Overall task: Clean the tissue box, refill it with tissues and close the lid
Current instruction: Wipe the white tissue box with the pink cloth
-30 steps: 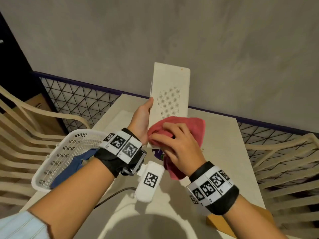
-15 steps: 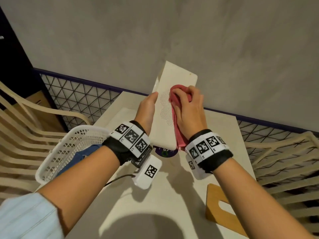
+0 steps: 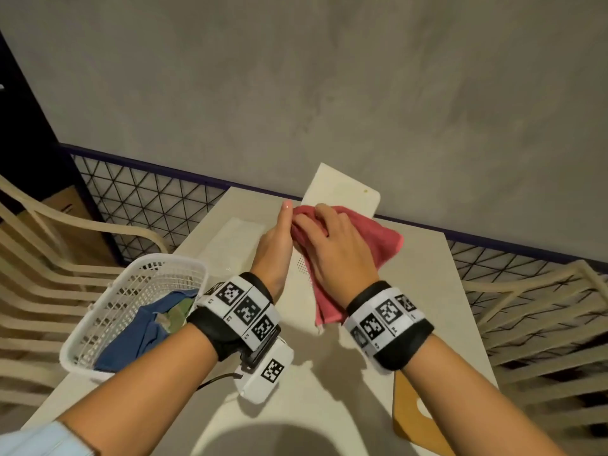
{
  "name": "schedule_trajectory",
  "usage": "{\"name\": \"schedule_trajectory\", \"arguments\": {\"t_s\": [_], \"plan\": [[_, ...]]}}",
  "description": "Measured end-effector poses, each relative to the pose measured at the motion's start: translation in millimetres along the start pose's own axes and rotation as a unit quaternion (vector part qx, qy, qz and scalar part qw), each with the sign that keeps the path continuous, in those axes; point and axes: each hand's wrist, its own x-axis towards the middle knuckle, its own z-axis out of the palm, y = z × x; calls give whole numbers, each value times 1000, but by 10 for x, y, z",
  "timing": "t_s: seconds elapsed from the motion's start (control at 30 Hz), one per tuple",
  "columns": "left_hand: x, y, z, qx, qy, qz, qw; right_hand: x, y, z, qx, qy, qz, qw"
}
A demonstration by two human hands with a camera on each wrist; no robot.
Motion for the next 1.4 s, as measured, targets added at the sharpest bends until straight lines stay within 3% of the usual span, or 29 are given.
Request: {"name": "schedule_trajectory", "arguments": {"t_s": [0.13,0.17,0.27,0.3,0.33,0.43,0.5,0.7,0.87,1.0,1.03,1.17,1.3,1.4], "plan": [[8,9,-62,-15,-12,-24,1000,152,189,-59,13,58,121,991],[34,11,-70,-27,-11,-26,999,119,145,-35,3,56,111,992],[62,53,-112,-66,-17,-28,997,-123,-37,49,-15,-19,-27,999],[70,54,-137,-81,-27,-27,996,-164,-12,26,2,-35,-41,999],[74,47,-161,-86,-33,-27,995,-149,44,2,33,-34,-20,999],[35,5,-192,-58,-22,-23,998,-26,225,-10,133,48,137,980],[18,-8,-176,-39,-13,-27,999,-24,204,21,141,67,167,974],[-4,-75,-136,34,48,8,998,-169,97,0,115,-67,36,990],[-75,-2,-92,83,47,60,994,120,196,-18,79,21,174,981],[-110,-25,-92,159,40,115,980,0,32,42,17,4,13,1000],[-130,-64,-84,176,36,129,975,38,71,14,26,6,14,1000],[-181,-161,-71,210,21,163,964,195,178,-80,55,36,164,984],[-205,-176,-118,214,9,181,960,66,26,-70,14,21,50,998],[-178,-198,-144,195,-1,157,968,138,198,-56,42,22,138,989]]}}
